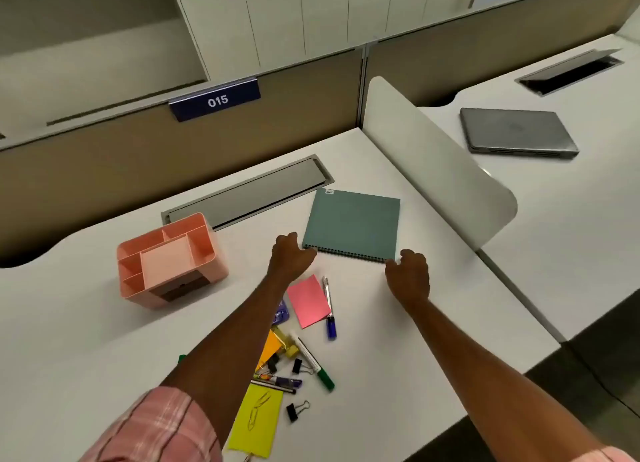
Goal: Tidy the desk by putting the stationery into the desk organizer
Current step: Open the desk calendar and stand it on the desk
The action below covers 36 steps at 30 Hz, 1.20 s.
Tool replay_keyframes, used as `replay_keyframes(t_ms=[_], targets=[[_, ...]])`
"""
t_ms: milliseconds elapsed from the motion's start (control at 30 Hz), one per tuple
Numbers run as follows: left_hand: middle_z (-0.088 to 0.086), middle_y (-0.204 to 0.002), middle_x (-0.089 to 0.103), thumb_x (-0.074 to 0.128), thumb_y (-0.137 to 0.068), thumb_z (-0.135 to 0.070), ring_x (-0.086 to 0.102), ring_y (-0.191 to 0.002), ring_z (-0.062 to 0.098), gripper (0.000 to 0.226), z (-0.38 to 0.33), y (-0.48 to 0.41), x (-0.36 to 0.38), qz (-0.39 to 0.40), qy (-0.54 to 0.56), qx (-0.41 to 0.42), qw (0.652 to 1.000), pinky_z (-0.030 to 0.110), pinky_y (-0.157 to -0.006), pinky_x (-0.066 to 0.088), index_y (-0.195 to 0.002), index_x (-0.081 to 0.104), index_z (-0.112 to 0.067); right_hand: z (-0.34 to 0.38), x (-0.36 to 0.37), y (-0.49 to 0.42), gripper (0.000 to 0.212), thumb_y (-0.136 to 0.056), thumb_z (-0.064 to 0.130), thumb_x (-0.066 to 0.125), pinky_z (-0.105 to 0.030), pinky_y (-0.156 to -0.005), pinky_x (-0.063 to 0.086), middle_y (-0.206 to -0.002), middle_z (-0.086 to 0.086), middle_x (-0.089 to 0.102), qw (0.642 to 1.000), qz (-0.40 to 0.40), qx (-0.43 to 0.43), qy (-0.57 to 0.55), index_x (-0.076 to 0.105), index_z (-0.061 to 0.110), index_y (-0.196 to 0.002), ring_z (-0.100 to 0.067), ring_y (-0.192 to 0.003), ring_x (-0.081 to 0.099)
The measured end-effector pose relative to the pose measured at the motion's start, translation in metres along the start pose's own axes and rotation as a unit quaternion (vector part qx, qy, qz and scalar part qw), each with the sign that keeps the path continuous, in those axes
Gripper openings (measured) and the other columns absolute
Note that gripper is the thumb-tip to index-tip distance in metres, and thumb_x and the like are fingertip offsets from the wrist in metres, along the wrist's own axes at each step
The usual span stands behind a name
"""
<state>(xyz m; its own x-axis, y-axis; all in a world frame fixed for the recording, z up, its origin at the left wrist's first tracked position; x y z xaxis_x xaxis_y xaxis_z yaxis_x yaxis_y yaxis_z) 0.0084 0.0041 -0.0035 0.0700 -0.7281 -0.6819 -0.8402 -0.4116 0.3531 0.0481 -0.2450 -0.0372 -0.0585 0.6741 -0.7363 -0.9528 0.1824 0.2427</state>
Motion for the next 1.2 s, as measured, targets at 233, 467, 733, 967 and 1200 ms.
replay_keyframes(t_ms=[233, 467, 733, 967, 1200], targets=[[0.022, -0.135, 0.055, 0.07, -0.092, -0.036, 0.05, -0.132, 0.04, 0.048, 0.0, -0.017, 0.01, 0.037, -0.048, -0.011, 0.998, 0.048, -0.109, 0.047, -0.129, 0.063, -0.007, -0.005, 0.006, -0.014, 0.015, -0.091, 0.027, 0.064, -0.033, -0.076, 0.052, -0.103, -0.007, 0.06, 0.998, 0.019, 0.032, -0.043, 0.067, 0.012, -0.092, -0.029, -0.086, 0.061], [0.004, -0.09, 0.066, 0.071, -0.09, -0.018, 0.057, -0.094, 0.026, 0.009, 0.004, -0.024, 0.016, 0.035, 0.188, -0.062, 0.98, 0.034, -0.077, 0.046, -0.097, 0.075, -0.013, -0.007, 0.009, -0.019, 0.009, -0.086, 0.016, 0.067, -0.035, -0.066, 0.055, -0.09, -0.008, 0.073, 0.99, -0.02, 0.067, -0.122, 0.071, 0.012, -0.08, -0.02, -0.07, 0.064], [-0.005, -0.11, 0.075, 0.069, -0.098, -0.025, 0.065, -0.108, 0.014, 0.014, -0.02, -0.03, -0.003, 0.024, 0.435, -0.053, 0.898, 0.037, -0.087, 0.056, -0.11, 0.075, -0.021, 0.003, -0.025, -0.033, 0.014, -0.09, 0.036, 0.074, -0.022, -0.063, 0.046, -0.093, 0.009, 0.071, 0.945, -0.084, 0.067, -0.308, 0.072, 0.024, -0.096, -0.008, -0.085, 0.066], [-0.02, -0.089, 0.079, 0.07, -0.099, -0.029, 0.066, -0.1, 0.002, 0.006, -0.062, -0.054, -0.021, 0.011, 0.422, 0.037, 0.906, 0.031, -0.091, 0.052, -0.097, 0.075, -0.026, 0.036, -0.054, -0.057, 0.021, -0.09, 0.042, 0.076, -0.015, -0.071, 0.053, -0.093, 0.008, 0.076, 0.9, -0.124, 0.014, -0.417, 0.074, 0.022, -0.096, -0.003, -0.084, 0.069], [-0.016, -0.103, 0.076, 0.068, -0.101, -0.019, 0.066, -0.1, 0.0, 0.017, -0.072, -0.072, -0.029, -0.018, 0.373, 0.066, 0.925, 0.011, -0.078, 0.05, -0.117, 0.072, -0.025, 0.054, -0.056, -0.076, 0.02, -0.091, 0.025, 0.077, -0.006, -0.069, 0.052, -0.098, 0.006, 0.075, 0.902, -0.132, -0.021, -0.41, 0.072, 0.016, -0.108, 0.001, -0.085, 0.07]])
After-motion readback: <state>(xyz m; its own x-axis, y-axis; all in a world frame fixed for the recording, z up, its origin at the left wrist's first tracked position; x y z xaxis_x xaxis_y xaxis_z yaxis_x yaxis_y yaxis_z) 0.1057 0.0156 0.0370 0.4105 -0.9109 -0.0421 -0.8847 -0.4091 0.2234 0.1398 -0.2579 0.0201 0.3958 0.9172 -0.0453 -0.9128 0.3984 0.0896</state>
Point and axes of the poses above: each hand's wrist, its own y-axis away from the middle knuckle, its own x-axis out of the palm, z = x × y, the point moved 1 cm from there along -y, towards the middle knuckle
